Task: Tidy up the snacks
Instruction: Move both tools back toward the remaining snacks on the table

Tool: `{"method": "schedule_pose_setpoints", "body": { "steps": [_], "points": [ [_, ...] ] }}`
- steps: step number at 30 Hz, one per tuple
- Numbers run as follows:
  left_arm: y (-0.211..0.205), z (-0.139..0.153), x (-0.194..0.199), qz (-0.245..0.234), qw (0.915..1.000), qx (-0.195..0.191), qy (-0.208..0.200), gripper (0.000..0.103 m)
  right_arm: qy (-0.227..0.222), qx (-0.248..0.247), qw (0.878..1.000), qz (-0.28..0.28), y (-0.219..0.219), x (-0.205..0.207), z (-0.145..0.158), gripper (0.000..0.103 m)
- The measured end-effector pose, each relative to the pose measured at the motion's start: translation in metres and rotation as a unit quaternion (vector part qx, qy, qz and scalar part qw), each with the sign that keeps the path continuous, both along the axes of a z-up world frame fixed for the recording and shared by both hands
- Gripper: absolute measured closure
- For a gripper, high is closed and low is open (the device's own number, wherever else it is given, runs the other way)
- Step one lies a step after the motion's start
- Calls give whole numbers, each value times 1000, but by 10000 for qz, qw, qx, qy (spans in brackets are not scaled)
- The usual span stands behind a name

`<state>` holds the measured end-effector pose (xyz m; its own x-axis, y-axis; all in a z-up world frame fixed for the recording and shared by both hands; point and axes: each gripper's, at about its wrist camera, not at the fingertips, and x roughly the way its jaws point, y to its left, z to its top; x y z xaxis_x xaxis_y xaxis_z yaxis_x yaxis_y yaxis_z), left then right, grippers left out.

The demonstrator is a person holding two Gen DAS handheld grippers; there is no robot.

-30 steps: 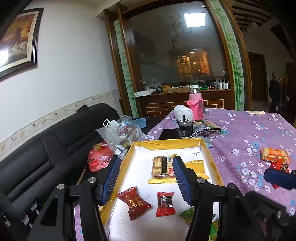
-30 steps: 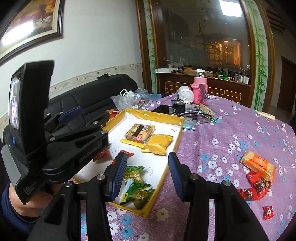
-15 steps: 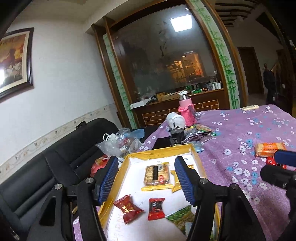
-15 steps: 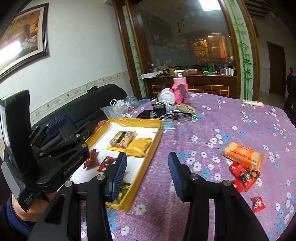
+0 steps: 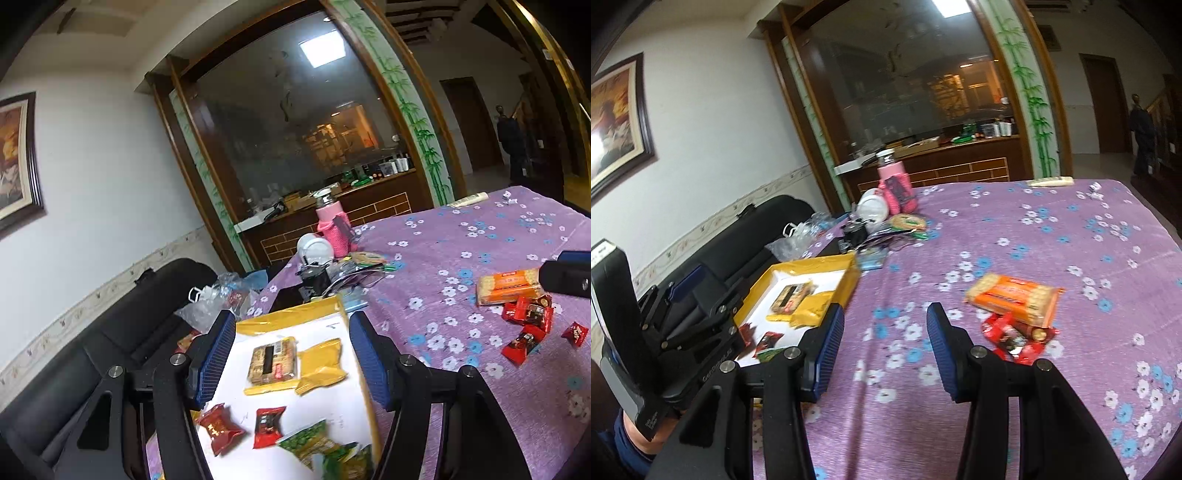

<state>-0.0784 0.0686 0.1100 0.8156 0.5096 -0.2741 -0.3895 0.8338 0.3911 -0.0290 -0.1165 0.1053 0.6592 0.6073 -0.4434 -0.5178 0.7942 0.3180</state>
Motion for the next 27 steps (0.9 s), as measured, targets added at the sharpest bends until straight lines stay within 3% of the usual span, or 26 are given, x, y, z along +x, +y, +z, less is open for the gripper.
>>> {"method": "schedule_pose_setpoints", "body": {
  "steps": [10,16,18,20,21,22,24,25,27],
  "points": [
    [-33,-3,16,-281,9993,170,149,33,272,200,9990,-295,-39,22,-5,58],
    [-50,-9,27,-418,9986,199,266,32,498,-7,9975,-504,-50,42,-2,58],
    [-55,-12,32,-495,9980,164,347,32,553,-21,9965,-623,-57,53,3,58],
    [-57,-15,40,-734,9955,-130,584,32,677,47,9948,-759,-67,69,5,58],
    [-57,-16,45,-982,9908,-476,802,32,810,68,9931,-844,-72,82,4,58],
    [-55,-17,51,-1322,9804,-965,1102,32,894,71,9915,-942,-77,90,1,58],
    [-52,-22,64,-1826,9534,-1766,1628,32,1073,137,9855,-1308,-93,111,-16,58],
    [-50,-27,73,-2006,9361,-2192,1884,32,1202,218,9829,-1377,-100,119,-29,58],
    [-47,-35,89,-2173,9097,-2773,2197,33,1593,206,9762,-1454,-110,131,-54,58]
  ]
}}
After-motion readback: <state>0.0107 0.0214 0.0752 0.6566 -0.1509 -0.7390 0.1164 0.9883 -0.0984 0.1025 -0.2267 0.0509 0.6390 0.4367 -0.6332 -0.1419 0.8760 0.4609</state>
